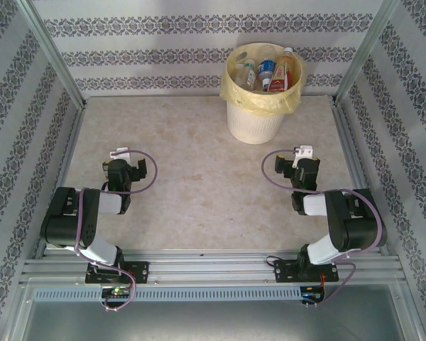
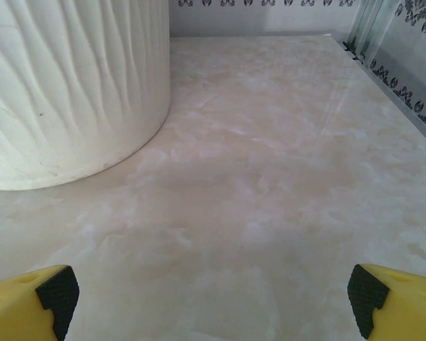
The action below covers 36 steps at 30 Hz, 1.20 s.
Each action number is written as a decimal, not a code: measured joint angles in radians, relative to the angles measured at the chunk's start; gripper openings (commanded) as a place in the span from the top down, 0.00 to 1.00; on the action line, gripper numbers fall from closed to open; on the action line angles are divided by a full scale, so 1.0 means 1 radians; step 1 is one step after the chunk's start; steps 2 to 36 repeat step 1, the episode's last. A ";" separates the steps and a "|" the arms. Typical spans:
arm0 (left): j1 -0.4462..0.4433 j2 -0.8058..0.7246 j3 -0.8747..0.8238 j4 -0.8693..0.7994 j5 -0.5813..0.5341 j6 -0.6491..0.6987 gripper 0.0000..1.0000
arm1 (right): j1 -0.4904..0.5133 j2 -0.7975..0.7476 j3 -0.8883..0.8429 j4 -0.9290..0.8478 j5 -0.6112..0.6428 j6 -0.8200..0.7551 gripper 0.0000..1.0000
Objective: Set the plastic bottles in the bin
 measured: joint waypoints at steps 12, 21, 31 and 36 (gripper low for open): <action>0.000 0.000 0.000 0.000 -0.002 0.000 0.01 | 0.000 0.000 0.000 0.000 0.000 0.000 0.02; 0.000 0.000 0.000 0.000 -0.002 0.000 0.01 | 0.000 0.000 0.000 0.000 0.000 0.000 0.02; 0.000 0.000 0.000 0.000 -0.002 0.000 0.01 | 0.000 0.000 0.000 0.000 0.000 0.000 0.02; 0.000 0.000 0.000 0.000 -0.002 0.000 0.01 | 0.000 0.000 0.000 0.000 0.000 0.000 0.02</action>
